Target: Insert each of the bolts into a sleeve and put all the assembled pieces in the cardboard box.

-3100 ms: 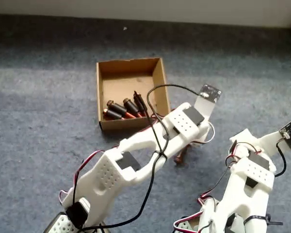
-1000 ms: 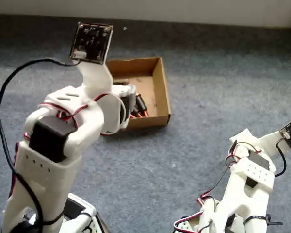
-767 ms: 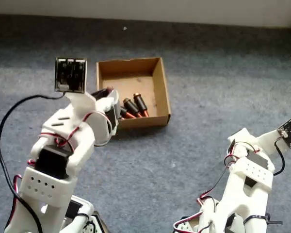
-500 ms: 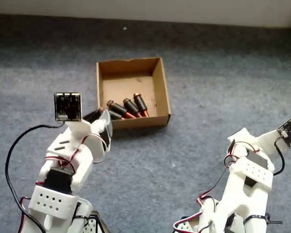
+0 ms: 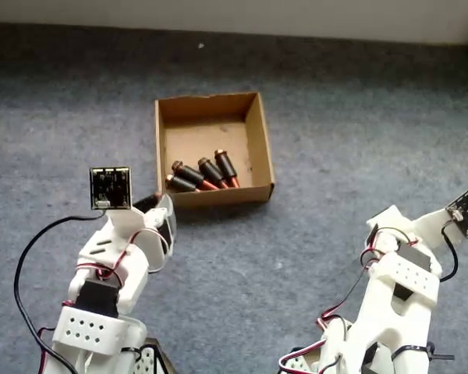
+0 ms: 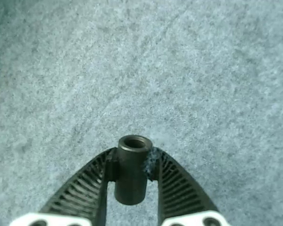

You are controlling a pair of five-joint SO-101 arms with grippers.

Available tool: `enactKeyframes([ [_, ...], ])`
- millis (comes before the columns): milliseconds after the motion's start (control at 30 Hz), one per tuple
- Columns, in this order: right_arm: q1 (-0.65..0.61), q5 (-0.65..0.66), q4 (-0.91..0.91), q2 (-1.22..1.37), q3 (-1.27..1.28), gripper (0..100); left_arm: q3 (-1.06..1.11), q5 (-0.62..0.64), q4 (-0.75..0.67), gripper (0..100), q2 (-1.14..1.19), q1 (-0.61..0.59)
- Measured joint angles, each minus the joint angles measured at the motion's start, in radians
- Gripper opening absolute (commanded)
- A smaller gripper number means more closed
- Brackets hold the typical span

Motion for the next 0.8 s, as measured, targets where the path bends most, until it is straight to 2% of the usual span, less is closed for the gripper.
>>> enactKeyframes([
  [300,0.0,0.0,0.0,0.0,0.0,0.5,0.0,-0.203,0.043,12,0.0,-0.157],
  [567,-0.005,0.0,0.0,0.0,0.0,0.5,0.0,-0.539,0.052,12,0.0,-0.199],
  [800,-0.009,0.0,0.0,0.0,0.0,0.5,-0.153,-0.743,0.273,12,0.002,-0.199],
])
